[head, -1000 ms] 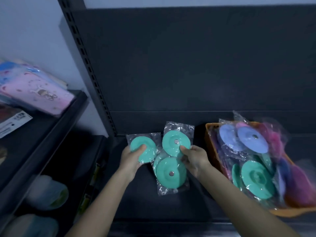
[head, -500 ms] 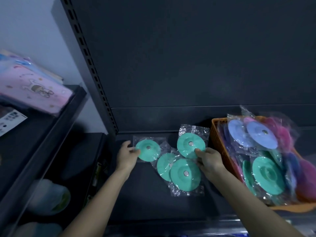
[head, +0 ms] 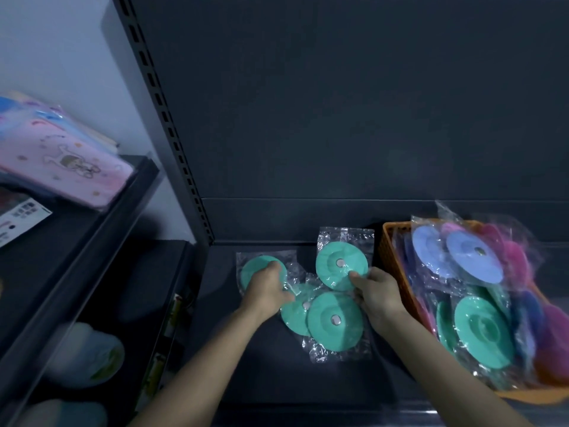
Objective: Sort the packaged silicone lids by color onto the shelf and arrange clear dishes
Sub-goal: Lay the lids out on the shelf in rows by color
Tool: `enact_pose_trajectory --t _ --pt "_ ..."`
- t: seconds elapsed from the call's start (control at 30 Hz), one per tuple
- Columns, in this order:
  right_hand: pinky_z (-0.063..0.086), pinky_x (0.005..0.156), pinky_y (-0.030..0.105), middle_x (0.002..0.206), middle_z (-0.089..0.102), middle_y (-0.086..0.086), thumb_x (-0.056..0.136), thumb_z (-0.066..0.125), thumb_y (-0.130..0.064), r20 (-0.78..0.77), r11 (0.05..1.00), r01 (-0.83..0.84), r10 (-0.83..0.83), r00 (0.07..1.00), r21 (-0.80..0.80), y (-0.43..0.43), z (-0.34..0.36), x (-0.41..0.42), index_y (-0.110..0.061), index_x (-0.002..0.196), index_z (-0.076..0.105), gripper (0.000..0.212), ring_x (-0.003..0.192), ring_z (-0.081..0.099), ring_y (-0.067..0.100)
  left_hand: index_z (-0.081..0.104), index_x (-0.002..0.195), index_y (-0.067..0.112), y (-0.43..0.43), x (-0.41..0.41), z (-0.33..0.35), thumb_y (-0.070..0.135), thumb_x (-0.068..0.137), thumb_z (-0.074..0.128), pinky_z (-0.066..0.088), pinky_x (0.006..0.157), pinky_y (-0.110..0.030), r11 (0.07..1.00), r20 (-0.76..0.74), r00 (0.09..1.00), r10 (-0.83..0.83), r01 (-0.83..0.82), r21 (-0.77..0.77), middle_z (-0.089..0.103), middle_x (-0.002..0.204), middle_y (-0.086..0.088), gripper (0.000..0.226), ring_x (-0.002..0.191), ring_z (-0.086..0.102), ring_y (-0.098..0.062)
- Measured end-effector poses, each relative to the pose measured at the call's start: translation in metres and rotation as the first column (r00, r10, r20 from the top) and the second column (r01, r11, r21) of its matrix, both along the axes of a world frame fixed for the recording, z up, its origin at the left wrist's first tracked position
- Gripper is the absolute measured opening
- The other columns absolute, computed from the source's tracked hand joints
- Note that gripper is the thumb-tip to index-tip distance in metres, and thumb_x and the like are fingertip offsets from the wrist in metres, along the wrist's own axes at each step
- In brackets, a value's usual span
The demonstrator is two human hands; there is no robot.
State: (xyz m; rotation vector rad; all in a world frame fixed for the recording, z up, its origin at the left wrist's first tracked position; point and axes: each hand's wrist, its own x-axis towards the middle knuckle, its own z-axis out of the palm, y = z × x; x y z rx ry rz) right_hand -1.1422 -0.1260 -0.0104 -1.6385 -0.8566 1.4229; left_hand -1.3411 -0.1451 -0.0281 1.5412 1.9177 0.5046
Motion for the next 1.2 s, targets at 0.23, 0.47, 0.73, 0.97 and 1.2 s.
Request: enact_pose_trajectory --t 0.23,0.47,0.73,0.97,1.2 --pt "0.049 0.052 0.030 0.079 0.065 0.014 0.092 0.058 -0.009 -0.100 0.999 0.012 -0.008 0.995 0.040 0.003 0.012 -0.001 -0.001 0.091 0.059 0.008 0.061 0.061 0.021 0.054 0.073 0.009 -0.018 -0.020 0.008 0.002 0.088 0.058 0.049 0.054 -0.013 0.945 0.427 0.862 0.274 -0.323 0.045 0.059 0.079 -0.002 0.016 0.068 0.057 -0.011" --pt "0.048 0.062 0.026 0.080 0.062 0.010 0.093 0.056 -0.006 -0.351 0.976 0.116 -0.176 0.920 -0.187 0.001 0.002 -0.015 -0.009 0.081 0.054 0.012 0.068 0.058 0.017 0.052 0.066 0.009 -0.035 -0.045 -0.007 0.025 0.077 0.073 0.048 0.057 -0.030 0.901 0.266 0.865 0.426 -0.431 -0.042 0.061 0.069 -0.006 0.029 0.060 0.055 -0.016" --pt "0.047 0.062 0.028 0.084 0.064 0.011 0.092 0.055 0.000 -0.291 0.985 0.113 -0.147 0.945 -0.132 -0.005 -0.006 -0.018 -0.009 0.084 0.054 0.012 0.072 0.061 0.019 0.063 0.069 0.003 -0.028 -0.052 -0.011 0.016 0.074 0.072 0.046 0.058 -0.028 0.881 0.096 0.887 0.451 -0.460 0.110 0.067 0.072 -0.009 0.017 0.067 0.062 -0.021" --pt "0.050 0.061 0.034 0.084 0.065 0.015 0.092 0.055 -0.001 -0.187 0.999 -0.046 0.045 0.981 -0.004 0.001 -0.002 -0.015 -0.006 0.088 0.057 0.007 0.065 0.060 0.022 0.049 0.064 0.012 -0.023 -0.058 -0.014 0.012 0.075 0.073 0.040 0.058 -0.027 0.875 0.248 0.843 0.477 -0.482 -0.045 0.058 0.068 -0.005 0.026 0.064 0.051 -0.018" --pt "0.048 0.058 0.034 0.076 0.064 0.012 0.085 0.052 0.001 0.397 0.883 -0.469 0.418 0.817 0.035 0.019 0.007 -0.005 -0.008 0.083 0.062 0.013 0.063 0.060 0.024 0.050 0.081 0.009 -0.015 -0.060 -0.017 -0.002 0.082 0.059 0.044 0.053 -0.021 0.813 0.322 0.768 0.554 -0.583 -0.009 0.057 0.079 -0.005 0.015 0.072 0.055 -0.019"
